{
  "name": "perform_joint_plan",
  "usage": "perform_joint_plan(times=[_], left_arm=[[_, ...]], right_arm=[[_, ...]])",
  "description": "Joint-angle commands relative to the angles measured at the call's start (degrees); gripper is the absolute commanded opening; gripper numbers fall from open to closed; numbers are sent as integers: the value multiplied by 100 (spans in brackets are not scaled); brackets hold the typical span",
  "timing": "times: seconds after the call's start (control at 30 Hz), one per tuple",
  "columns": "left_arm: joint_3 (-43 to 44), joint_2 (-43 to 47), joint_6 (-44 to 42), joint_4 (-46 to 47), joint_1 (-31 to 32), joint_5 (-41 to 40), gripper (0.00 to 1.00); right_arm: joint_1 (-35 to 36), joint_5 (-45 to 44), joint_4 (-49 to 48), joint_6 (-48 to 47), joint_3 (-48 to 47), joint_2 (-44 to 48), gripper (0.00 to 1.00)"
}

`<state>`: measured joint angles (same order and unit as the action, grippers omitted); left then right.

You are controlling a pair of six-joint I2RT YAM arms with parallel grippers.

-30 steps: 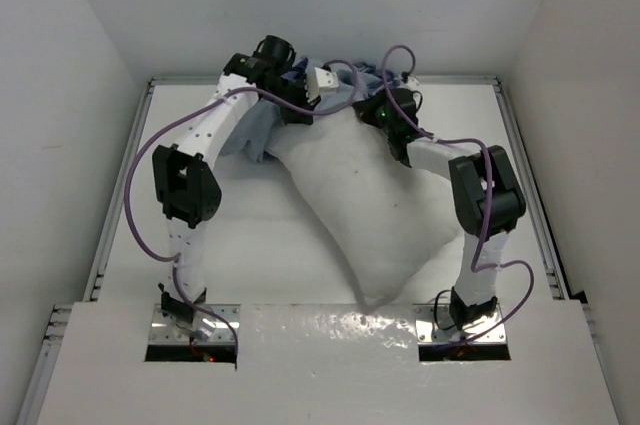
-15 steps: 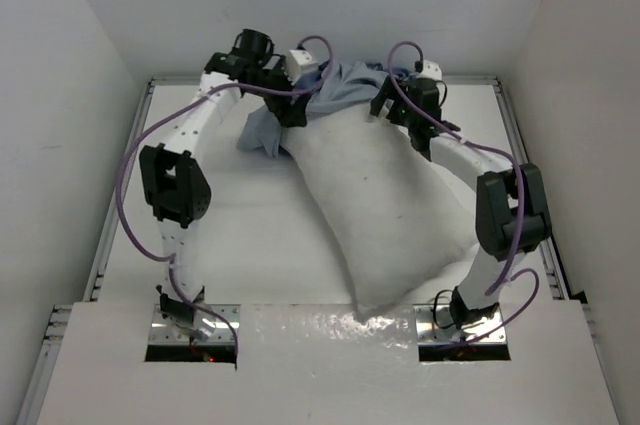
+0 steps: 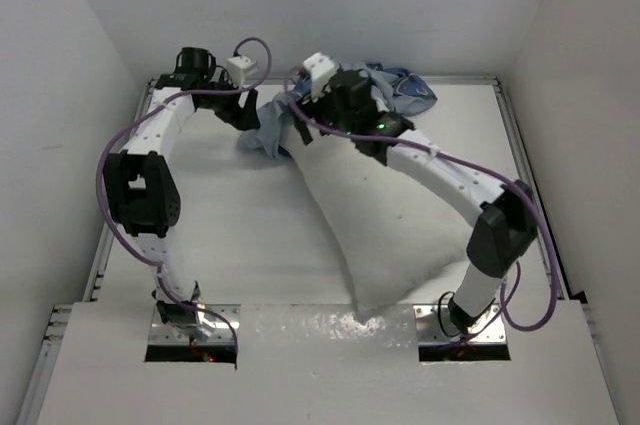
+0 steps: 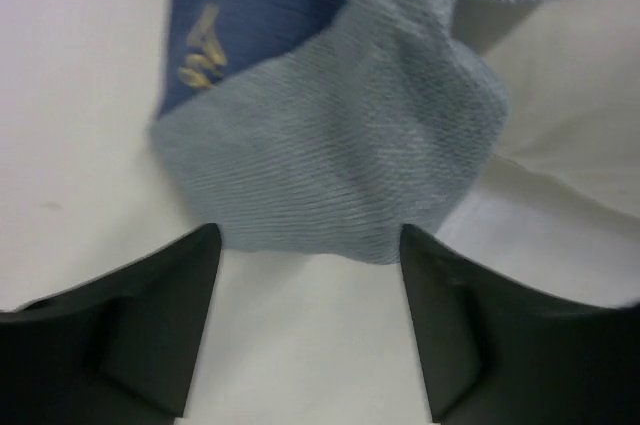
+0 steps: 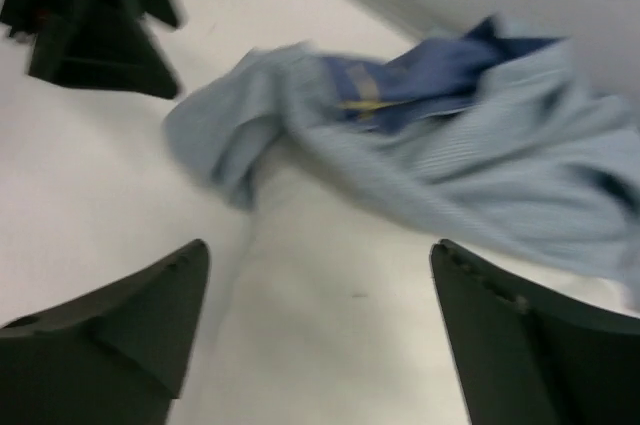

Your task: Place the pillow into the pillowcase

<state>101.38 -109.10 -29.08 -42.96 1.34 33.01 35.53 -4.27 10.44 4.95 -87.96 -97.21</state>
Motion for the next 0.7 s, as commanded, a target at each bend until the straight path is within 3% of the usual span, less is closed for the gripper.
perform_joint_plan(times=[0.0,0.07,0.27,0.33,0.37,0.4,0.43,0.47,0.5,0.53,0.63,0.67], left_arm=[[-84,-111,-746,-168,94,967,73],[-153,-173,-1064,-240,94,1286,86],[-558,-577,-171,1174,112,865,90],[-654,-779,155,1630,103,1030,81],[-655,-858,383,1685,85,1153,61],[-594,-1015,455,1633,85,1407,50],[-550,-1078,508,1555,85,1514,27],[-506,-1148,456,1441,85,1602,13],[-488,-1131,412,1266,85,1664,1],[-505,-1044,325,1203,77,1690,0],[-480,-833,-79,694,6,2182,0],[-305,-806,-176,284,-11,2374,0]], right_arm=[[462,-878,460,-539,-255,-500,99],[682,-1215,49,-583,-178,-780,99],[824,-2075,-568,-776,-247,-1739,99],[833,-2671,-630,-881,-414,-2099,99],[824,-2788,-744,-882,-423,-2187,99],[824,-2868,-823,-882,-389,-2328,94],[824,-2929,-911,-864,-380,-2390,86],[824,-2904,-912,-829,-414,-2460,67],[824,-2869,-886,-768,-458,-2583,35],[824,-2851,-816,-541,-519,-2627,0],[711,-2266,-814,337,-757,-2523,0],[640,-2071,-946,1027,-696,-2392,0]])
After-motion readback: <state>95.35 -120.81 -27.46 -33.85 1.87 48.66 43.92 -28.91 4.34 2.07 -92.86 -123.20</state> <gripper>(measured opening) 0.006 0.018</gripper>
